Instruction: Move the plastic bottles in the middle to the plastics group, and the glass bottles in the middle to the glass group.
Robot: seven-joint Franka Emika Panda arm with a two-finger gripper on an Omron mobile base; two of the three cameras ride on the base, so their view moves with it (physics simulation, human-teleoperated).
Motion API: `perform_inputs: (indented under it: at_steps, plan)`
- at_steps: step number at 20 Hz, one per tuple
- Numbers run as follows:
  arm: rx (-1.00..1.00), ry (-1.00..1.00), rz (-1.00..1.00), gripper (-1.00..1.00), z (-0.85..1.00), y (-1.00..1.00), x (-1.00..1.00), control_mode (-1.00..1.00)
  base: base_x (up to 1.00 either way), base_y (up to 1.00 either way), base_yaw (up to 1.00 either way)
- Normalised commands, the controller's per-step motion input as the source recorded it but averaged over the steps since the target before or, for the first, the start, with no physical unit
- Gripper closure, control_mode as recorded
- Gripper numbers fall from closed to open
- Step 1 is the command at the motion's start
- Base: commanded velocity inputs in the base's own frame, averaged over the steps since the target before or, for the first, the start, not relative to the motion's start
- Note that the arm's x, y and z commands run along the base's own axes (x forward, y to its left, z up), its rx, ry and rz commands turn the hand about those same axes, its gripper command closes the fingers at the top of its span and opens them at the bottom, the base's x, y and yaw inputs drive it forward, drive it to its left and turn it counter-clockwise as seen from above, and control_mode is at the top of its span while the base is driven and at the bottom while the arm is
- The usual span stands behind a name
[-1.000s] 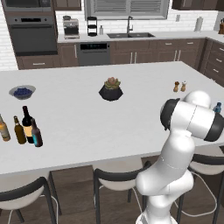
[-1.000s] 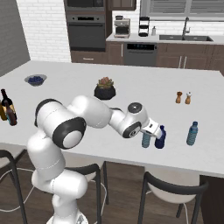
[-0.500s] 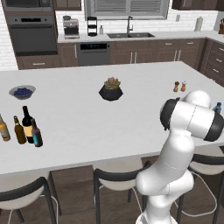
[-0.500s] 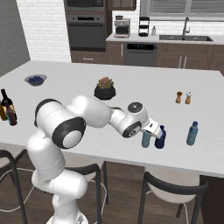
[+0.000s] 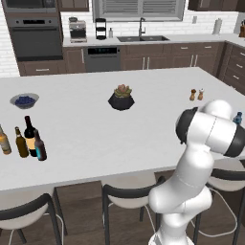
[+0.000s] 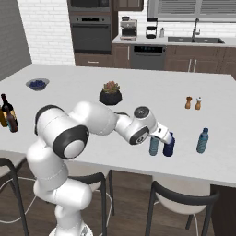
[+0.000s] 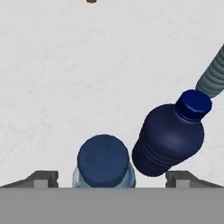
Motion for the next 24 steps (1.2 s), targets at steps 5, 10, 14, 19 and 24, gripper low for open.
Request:
perform_inputs:
  at_steps: [5, 10, 14, 19, 24]
  plan:
    - [-0.04, -0.09, 0.0, -1.0, 0.91, 0.04, -0.1, -1.0, 0.0, 0.0, 0.0]
    - [-0.02, -0.01, 0.0, -1.0, 1.0, 0.36, 0.0, -1.0, 0.0, 0.0, 0.0]
    - [0.0, 0.0, 0.0, -1.0, 0.94, 0.4, -0.04, -1.0, 0.0, 0.0, 0.0]
    - [0.01, 0.01, 0.12, -1.0, 0.15, 0.12, -0.17, -1.0, 0.0, 0.0, 0.0]
    - [0.0, -0.05, 0.04, -1.0, 0.06, 0.25, -0.22, -1.0, 0.0, 0.0, 0.0]
